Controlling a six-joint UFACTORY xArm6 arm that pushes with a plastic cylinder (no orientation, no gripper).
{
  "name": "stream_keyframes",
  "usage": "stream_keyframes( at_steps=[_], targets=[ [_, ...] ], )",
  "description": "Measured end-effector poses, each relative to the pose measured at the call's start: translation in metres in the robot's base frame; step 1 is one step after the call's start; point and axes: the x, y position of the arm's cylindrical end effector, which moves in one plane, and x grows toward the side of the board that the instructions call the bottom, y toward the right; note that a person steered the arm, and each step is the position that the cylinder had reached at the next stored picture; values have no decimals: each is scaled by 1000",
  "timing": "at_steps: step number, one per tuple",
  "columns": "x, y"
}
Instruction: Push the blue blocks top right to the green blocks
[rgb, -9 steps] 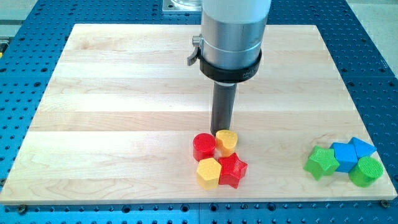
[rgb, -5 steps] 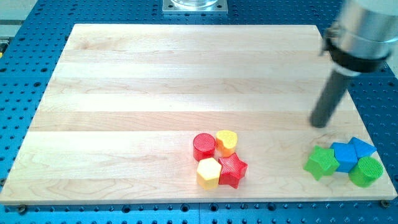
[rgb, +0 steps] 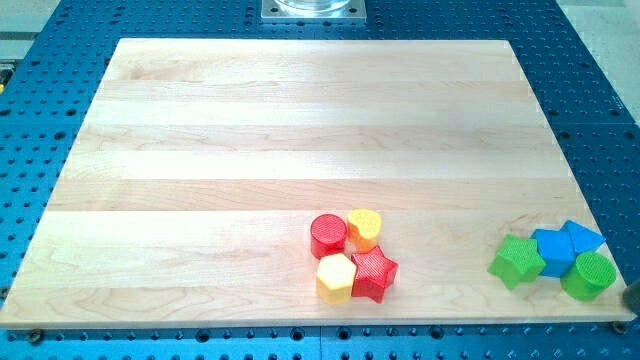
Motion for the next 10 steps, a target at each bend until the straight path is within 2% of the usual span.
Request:
stream_keyframes(
  at_steps=[4,6,7,8,9,10],
  targets=[
    [-5,-53],
    [-14,-51],
    [-15,-14],
    [-37,16],
    [-75,4],
    [-79,-41]
  ],
)
